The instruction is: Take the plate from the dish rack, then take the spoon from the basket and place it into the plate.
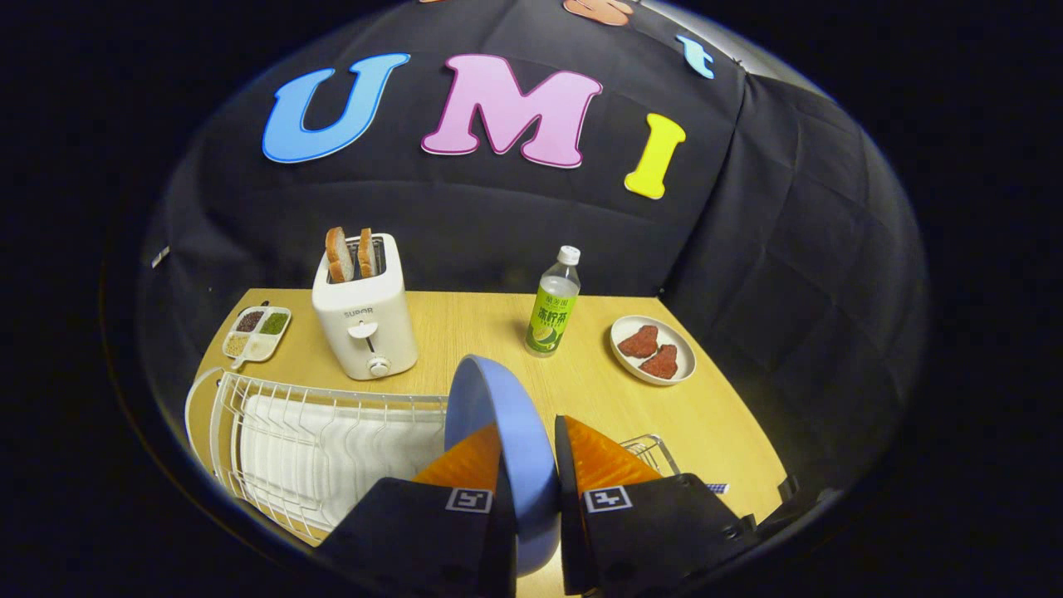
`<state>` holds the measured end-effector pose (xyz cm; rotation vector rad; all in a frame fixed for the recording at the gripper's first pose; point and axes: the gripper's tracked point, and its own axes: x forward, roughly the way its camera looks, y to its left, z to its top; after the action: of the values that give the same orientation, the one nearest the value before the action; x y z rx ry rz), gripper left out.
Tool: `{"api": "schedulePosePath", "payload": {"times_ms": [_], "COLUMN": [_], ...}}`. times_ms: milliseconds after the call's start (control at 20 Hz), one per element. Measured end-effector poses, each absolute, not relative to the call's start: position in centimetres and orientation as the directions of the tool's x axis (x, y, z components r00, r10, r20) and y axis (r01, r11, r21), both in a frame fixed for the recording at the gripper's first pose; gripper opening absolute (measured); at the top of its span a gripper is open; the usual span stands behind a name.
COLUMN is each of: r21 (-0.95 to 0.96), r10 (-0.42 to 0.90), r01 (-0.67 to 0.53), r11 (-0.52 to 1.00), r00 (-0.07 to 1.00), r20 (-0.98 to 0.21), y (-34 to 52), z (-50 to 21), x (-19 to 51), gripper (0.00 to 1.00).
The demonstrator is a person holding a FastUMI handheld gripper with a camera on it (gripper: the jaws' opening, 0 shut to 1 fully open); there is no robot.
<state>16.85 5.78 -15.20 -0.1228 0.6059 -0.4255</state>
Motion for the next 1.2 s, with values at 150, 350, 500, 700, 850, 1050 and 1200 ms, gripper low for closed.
{"api": "schedulePosePath", "payload": {"times_ms": [150, 350, 500, 700, 850, 1050, 1200], "r21": [-0.325, -0.271, -0.181, -0.047, 0.071, 0.167, 0.225], "r10": [-0.450, -0.405, -0.322, -0.187, -0.079, -0.004, 0.056], "r01": [0.329, 0.308, 0.267, 0.190, 0.140, 0.130, 0.119], "r11": [0.886, 0.912, 0.946, 0.981, 0.988, 0.977, 0.967], "r00": [0.778, 0.785, 0.808, 0.836, 0.834, 0.798, 0.763], "r20": [-0.438, -0.469, -0.493, -0.516, -0.546, -0.602, -0.644], "y": [6.1, 6.7, 6.5, 5.8, 4.5, 1.3, -0.9], "z": [-13.4, -13.5, -12.5, -10.4, -9.9, -12.1, -15.0], "x": [17.7, 17.5, 16.7, 13.3, 9.3, 3.0, -1.1], "gripper": [0.23, 0.22, 0.22, 0.22, 0.22, 0.22, 0.22]}}
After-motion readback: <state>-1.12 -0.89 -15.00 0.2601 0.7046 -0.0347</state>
